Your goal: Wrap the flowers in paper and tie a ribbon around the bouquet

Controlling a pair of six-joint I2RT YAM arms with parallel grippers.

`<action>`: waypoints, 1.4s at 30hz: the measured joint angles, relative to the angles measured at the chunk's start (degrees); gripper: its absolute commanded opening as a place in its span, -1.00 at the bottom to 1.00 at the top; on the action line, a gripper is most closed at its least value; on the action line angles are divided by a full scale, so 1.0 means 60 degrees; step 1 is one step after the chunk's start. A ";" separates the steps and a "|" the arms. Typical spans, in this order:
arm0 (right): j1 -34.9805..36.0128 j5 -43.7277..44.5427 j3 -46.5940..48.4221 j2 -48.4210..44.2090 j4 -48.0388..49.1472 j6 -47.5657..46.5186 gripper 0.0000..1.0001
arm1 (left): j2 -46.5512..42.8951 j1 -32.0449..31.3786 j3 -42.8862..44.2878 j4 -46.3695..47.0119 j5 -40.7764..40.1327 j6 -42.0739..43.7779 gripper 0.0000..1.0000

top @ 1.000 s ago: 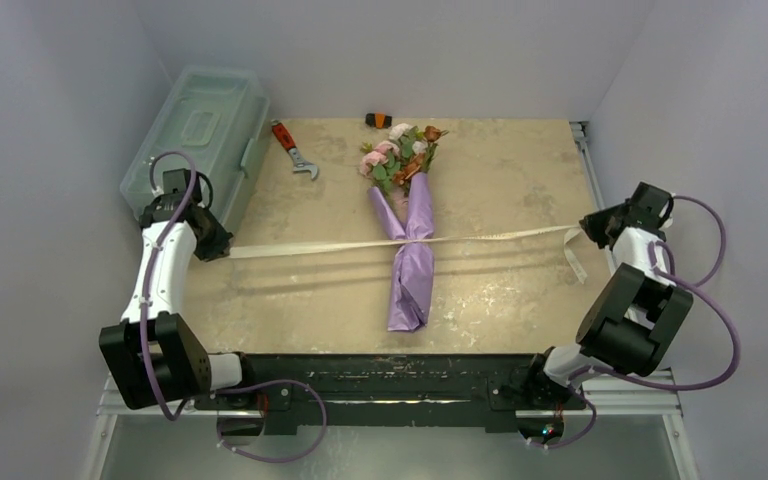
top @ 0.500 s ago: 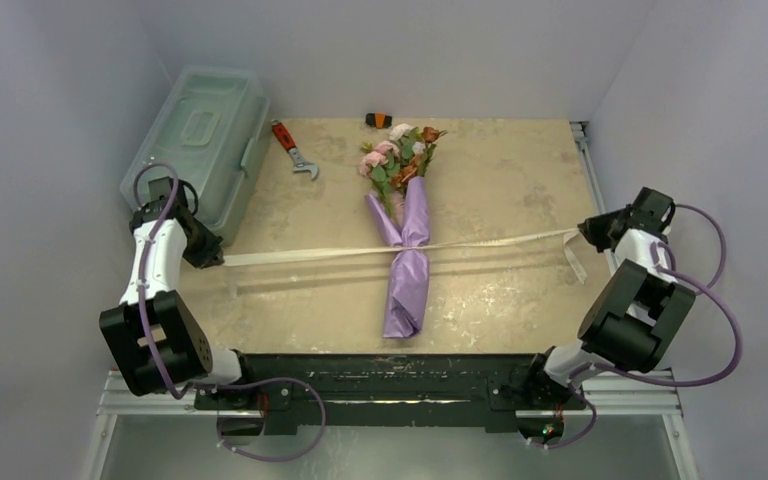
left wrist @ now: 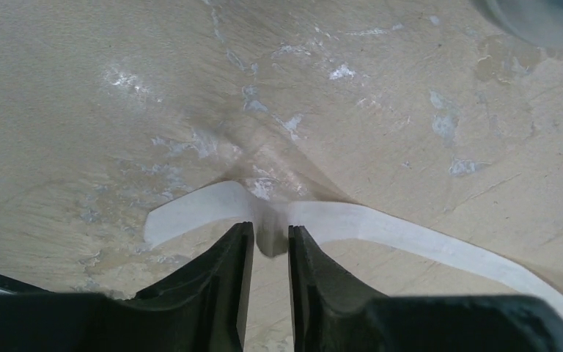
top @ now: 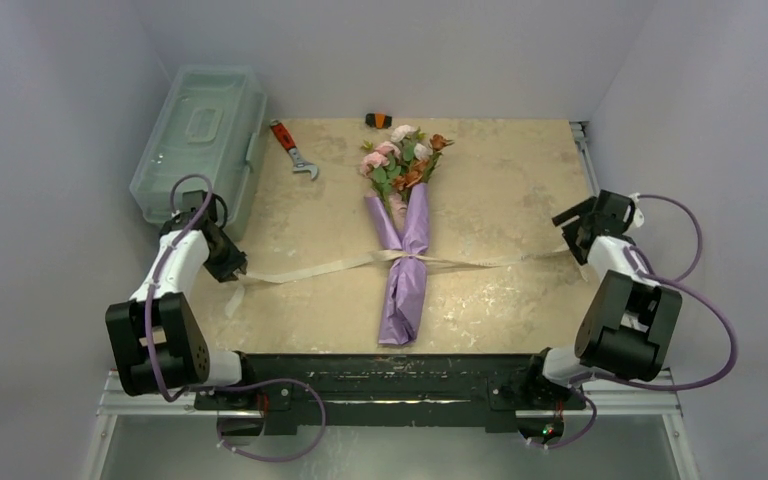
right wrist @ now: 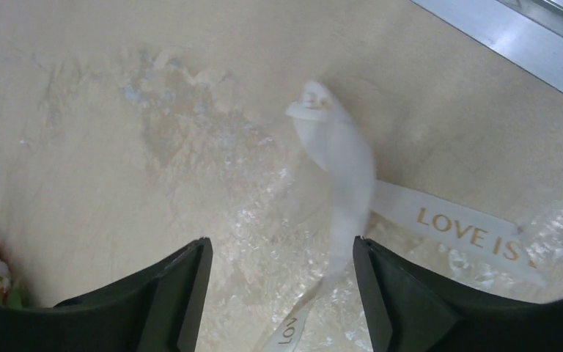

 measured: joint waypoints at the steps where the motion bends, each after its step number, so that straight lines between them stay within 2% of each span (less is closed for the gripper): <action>1: 0.0237 0.0164 0.0022 -0.0124 -0.0113 -0.0160 0.71 | -0.0029 -0.0036 0.0000 0.0004 0.0004 0.0036 -0.19; 8: 0.2058 0.0674 0.0790 -0.0404 -0.0772 -0.1424 0.71 | -0.0455 -0.0208 0.0229 -0.0182 -0.0211 0.0470 0.31; 12: 0.2932 0.0503 0.0929 -0.0645 -0.1056 -0.2371 0.68 | -0.0532 -0.0495 0.0240 -0.0284 -0.0353 0.0488 0.48; 17: 0.4003 -0.0397 0.0871 -0.1042 -0.1293 -0.4251 0.67 | -0.0532 -0.1381 0.0251 -0.0321 -0.0590 0.0565 0.51; 23: 0.5348 -0.1362 0.0353 -0.1297 -0.1614 -0.7508 0.73 | -0.0525 -0.2597 0.0423 -0.0229 -0.0532 0.0652 0.50; 28: 0.5643 -0.2014 0.0321 -0.1133 -0.2364 -1.0728 0.80 | -0.0419 -0.3432 0.0550 -0.0142 -0.0517 0.0685 0.46; 31: 0.5643 -0.2452 0.0372 -0.0699 -0.2783 -1.2142 0.81 | -0.0368 -0.3799 0.0561 -0.0102 -0.0517 0.0685 0.44; 36: 0.5654 -0.2885 0.0747 0.0481 -0.3319 -1.3296 0.79 | -0.0375 -0.4288 0.0561 -0.0095 -0.0528 0.0637 0.42; 42: 0.5654 -0.2692 0.0670 0.0776 -0.2947 -1.3635 0.72 | -0.0430 -0.4386 0.0561 -0.0091 -0.0565 0.0616 0.40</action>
